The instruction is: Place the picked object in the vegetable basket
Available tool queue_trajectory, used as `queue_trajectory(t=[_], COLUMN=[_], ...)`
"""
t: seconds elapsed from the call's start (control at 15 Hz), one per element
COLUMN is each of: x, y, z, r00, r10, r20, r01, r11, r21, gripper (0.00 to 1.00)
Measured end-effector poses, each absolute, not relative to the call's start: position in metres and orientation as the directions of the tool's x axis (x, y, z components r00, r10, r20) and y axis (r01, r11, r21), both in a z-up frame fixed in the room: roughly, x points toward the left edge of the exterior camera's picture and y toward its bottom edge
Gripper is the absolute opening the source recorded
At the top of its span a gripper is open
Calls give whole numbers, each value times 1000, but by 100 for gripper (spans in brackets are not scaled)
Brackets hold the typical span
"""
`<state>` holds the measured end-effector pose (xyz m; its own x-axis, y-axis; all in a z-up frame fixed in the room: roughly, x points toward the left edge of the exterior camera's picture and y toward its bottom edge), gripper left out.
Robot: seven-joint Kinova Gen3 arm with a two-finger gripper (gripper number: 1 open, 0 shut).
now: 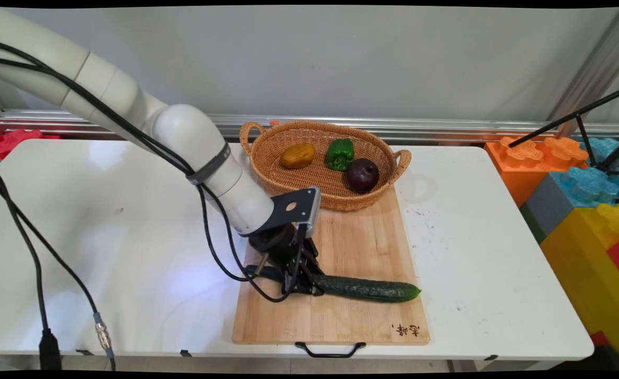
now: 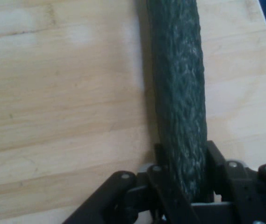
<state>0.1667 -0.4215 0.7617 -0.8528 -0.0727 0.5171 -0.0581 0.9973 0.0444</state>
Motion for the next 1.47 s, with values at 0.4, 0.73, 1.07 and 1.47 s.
queue_trajectory(t=[0.4, 0.73, 1.07, 1.47], x=[177, 191, 198, 204], y=[-412, -418, -456, -535], z=[783, 831, 880, 917], r00=[-848, -826, -796, -790], r10=[-61, -73, -48, 28], r20=[526, 558, 603, 612], r01=[-41, -55, -84, -113], r11=[998, 997, 996, 975], r21=[50, 49, -30, -190], gripper=[0, 0, 0, 0])
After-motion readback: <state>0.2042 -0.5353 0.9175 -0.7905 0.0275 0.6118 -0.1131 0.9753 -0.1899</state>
